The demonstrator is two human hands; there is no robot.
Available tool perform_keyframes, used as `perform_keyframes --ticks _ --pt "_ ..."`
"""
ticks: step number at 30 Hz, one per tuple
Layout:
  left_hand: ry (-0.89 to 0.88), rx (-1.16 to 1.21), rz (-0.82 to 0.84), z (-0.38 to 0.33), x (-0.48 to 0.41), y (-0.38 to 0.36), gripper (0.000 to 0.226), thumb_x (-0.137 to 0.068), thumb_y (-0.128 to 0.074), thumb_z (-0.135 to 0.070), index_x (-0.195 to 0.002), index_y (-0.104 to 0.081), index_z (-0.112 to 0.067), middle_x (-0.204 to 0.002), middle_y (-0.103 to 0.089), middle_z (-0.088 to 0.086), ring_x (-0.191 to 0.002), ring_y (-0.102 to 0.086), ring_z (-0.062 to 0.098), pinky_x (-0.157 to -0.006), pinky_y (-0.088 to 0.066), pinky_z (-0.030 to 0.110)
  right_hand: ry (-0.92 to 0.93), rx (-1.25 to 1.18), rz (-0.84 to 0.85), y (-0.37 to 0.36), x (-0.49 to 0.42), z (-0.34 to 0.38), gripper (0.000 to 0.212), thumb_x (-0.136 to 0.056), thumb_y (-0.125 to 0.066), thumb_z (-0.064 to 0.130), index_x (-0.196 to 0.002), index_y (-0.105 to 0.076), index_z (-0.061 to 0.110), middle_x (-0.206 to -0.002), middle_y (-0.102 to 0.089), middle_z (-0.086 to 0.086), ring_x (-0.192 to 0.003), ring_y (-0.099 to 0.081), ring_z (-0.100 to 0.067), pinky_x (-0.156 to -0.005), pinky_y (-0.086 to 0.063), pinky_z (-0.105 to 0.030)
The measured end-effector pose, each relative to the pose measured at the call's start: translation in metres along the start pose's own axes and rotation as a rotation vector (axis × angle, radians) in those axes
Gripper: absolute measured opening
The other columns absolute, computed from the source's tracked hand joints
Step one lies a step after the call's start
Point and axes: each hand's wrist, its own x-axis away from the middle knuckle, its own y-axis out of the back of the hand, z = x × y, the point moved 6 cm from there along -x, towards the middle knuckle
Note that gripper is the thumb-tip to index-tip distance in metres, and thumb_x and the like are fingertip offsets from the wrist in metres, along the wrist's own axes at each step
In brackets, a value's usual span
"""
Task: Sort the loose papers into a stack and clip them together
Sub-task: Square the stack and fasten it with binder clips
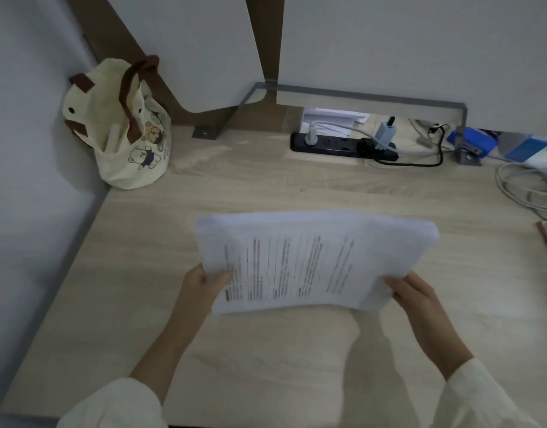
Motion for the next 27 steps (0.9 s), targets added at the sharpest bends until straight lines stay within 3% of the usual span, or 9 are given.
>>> perform_keyframes --ticks 2,3,7,11,13,16,19,22,27 --pt "0.026 0.002 0.083 -0.007 -0.008 0.007 0.018 -0.086 -0.056 0.001 -0.09 -0.067 -0.013 -0.08 -0.071 -0.005 -0.073 -0.067 0.016 -0.055 -0.051 0.012 -0.081 0.093 0.114 0.002 0.0 0.007 0.058 -0.059 -0.07 0.058 -0.107 -0.068 0.026 -0.103 -0.073 0.005 -0.092 -0.069 -0.013 -0.07 -0.056 -0.022" --pt "0.061 -0.005 0.139 -0.009 -0.011 0.009 0.016 -0.086 -0.058 -0.005 -0.09 -0.067 -0.017 -0.081 -0.074 -0.004 -0.073 -0.07 0.015 -0.057 -0.053 0.017 -0.147 0.114 0.161 0.001 0.002 0.008 0.058 -0.057 -0.07 0.058 -0.107 -0.068 0.029 -0.104 -0.073 0.003 -0.093 -0.069 -0.018 -0.072 -0.057 -0.027" --pt "0.336 0.154 0.336 0.004 -0.012 0.013 0.022 -0.086 -0.058 -0.018 -0.103 -0.068 -0.009 -0.1 -0.074 0.009 -0.085 -0.071 0.023 -0.069 -0.053 0.032 -0.359 -0.187 0.146 0.0 0.005 0.0 0.032 -0.077 -0.062 0.023 -0.109 -0.066 0.016 -0.107 -0.072 -0.008 -0.091 -0.07 -0.025 -0.072 -0.059 -0.033" --pt "0.418 0.448 0.282 0.011 -0.013 0.011 0.02 -0.09 -0.051 -0.011 -0.104 -0.065 -0.01 -0.094 -0.074 0.003 -0.076 -0.072 0.013 -0.061 -0.059 0.028 -0.381 -0.356 0.069 -0.013 0.01 -0.013 0.037 -0.086 -0.05 0.008 -0.121 -0.057 0.011 -0.117 -0.068 -0.008 -0.099 -0.068 -0.023 -0.071 -0.059 -0.029" --pt "0.384 0.461 0.266 0.009 -0.013 0.002 0.021 -0.091 -0.049 -0.011 -0.105 -0.065 -0.013 -0.089 -0.075 0.0 -0.079 -0.071 0.012 -0.063 -0.058 0.027 -0.353 -0.409 0.071 -0.029 0.013 -0.017 0.044 -0.081 -0.052 0.006 -0.124 -0.055 0.014 -0.118 -0.067 -0.006 -0.101 -0.067 -0.022 -0.075 -0.058 -0.03" --pt "0.312 0.406 0.215 0.003 -0.009 -0.019 0.025 -0.093 -0.048 -0.014 -0.113 -0.063 -0.013 -0.101 -0.073 0.002 -0.094 -0.068 0.016 -0.07 -0.057 0.025 -0.327 -0.495 0.087 -0.055 0.017 -0.02 0.05 -0.075 -0.055 0.002 -0.122 -0.054 0.018 -0.115 -0.069 -0.003 -0.097 -0.068 -0.021 -0.073 -0.059 -0.03" --pt "0.247 0.338 0.1 -0.007 -0.004 -0.034 0.026 -0.094 -0.046 -0.012 -0.117 -0.056 -0.015 -0.106 -0.067 0.001 -0.094 -0.064 0.016 -0.071 -0.055 0.025 -0.314 -0.526 0.135 -0.079 0.024 -0.02 0.053 -0.073 -0.056 -0.003 -0.122 -0.054 0.017 -0.117 -0.068 -0.005 -0.102 -0.066 -0.022 -0.072 -0.058 -0.03" --pt "0.13 0.299 -0.04 -0.022 -0.005 -0.031 0.03 -0.092 -0.048 -0.006 -0.118 -0.055 -0.02 -0.11 -0.066 -0.003 -0.101 -0.062 0.015 -0.091 -0.05 0.037 -0.333 -0.524 0.174 -0.088 0.03 -0.024 0.053 -0.07 -0.056 -0.009 -0.12 -0.053 0.009 -0.116 -0.068 -0.009 -0.103 -0.066 -0.024 -0.073 -0.057 -0.03" --pt "-0.105 0.314 0.023 -0.05 -0.003 -0.018 0.036 -0.093 -0.048 -0.003 -0.125 -0.05 -0.02 -0.118 -0.064 -0.007 -0.106 -0.062 0.008 -0.093 -0.049 0.032 -0.325 -0.487 0.102 -0.057 0.021 -0.015 0.048 -0.073 -0.053 -0.004 -0.12 -0.056 0.007 -0.117 -0.067 -0.011 -0.1 -0.066 -0.022 -0.076 -0.058 -0.03"
